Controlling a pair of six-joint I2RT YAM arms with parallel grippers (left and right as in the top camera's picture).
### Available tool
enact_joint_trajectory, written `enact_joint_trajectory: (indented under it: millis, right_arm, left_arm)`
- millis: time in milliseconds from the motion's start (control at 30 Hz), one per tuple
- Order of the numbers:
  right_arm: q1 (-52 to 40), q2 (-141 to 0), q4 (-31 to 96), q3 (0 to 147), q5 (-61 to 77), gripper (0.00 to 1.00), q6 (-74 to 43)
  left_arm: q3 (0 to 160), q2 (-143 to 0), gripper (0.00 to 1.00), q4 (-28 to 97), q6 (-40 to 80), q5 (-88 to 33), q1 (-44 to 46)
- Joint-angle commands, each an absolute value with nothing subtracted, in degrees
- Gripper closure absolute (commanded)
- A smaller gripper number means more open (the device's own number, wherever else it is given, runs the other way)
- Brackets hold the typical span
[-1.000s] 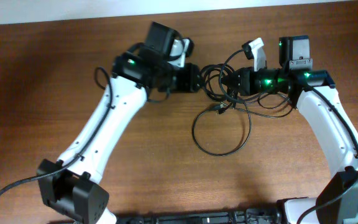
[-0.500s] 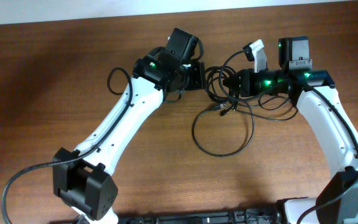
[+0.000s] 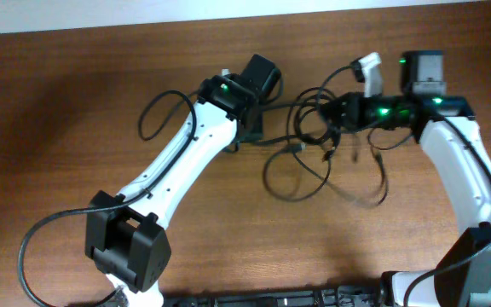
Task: Untangle cables
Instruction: 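Pull the right gripper rightward and release the bundle from the left gripper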
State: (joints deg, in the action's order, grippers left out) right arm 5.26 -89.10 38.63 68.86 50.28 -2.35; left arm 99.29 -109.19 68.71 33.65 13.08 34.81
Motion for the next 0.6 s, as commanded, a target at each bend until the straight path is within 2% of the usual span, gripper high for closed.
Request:
enact_joint_trajectory:
  millis: [0,300,467,567]
  right_arm:
    - [13.8,-86.4,38.0,69.6,51.7,0.96,-2.0]
    - [16.5,-86.4,39.7,69.6,52.2,0.96,-1.9]
    - [14.9,-86.4,39.9,69.6,51.8,0.96,-1.8]
    - [13.2,-86.5,39.6,69.6,51.3,0.96,-0.4]
  left_arm:
    - [98.4,-110.0,0.60,74.4,33.8,28.4,28.1]
    - [98.4,-110.0,0.58,74.0,33.8,26.9,18.9]
    - [98.4,-110.0,0.55,69.4,30.7,12.2,19.4]
    - [98.4,-110.0,0.52,65.5,20.5,0.6,19.5]
